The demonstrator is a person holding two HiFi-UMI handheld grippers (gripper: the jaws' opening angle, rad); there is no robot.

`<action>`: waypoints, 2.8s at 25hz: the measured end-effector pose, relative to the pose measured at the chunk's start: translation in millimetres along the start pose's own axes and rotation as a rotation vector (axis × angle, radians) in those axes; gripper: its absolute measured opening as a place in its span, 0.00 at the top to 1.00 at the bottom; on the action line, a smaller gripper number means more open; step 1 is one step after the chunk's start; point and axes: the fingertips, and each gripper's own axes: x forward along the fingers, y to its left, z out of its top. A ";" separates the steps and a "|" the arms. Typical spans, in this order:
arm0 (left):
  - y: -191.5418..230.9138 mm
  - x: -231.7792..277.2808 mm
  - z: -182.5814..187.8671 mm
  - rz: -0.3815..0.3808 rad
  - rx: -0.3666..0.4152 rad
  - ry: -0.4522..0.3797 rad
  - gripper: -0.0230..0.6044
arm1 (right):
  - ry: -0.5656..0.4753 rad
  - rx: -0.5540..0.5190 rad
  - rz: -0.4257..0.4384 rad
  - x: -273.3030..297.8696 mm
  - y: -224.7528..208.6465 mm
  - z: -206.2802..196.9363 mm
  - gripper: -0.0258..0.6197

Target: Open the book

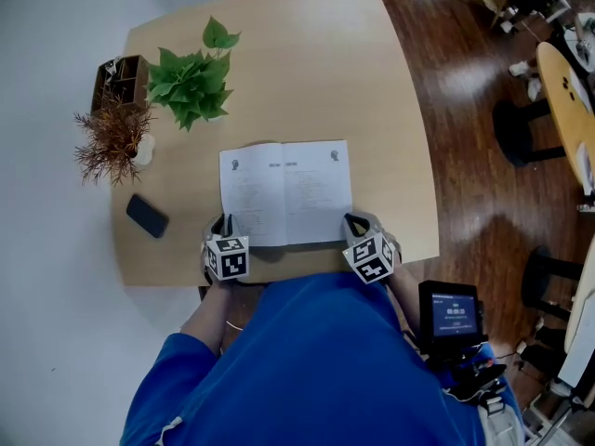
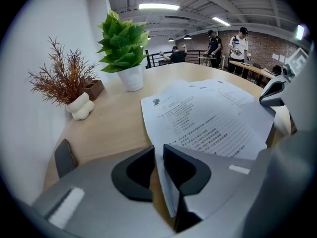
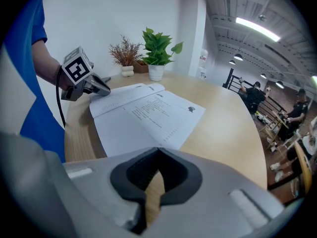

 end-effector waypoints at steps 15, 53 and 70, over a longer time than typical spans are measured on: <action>5.5 -3.1 5.3 0.041 0.099 -0.022 0.71 | -0.010 0.000 0.003 -1.6 -0.6 -1.2 0.96; -78.1 -100.0 43.4 -0.147 -0.010 -0.391 0.95 | -0.084 0.038 -0.039 -33.9 0.9 13.0 0.96; -212.3 -193.9 77.6 -0.143 0.015 -0.528 0.95 | -0.433 0.013 0.017 -183.3 9.0 19.5 0.96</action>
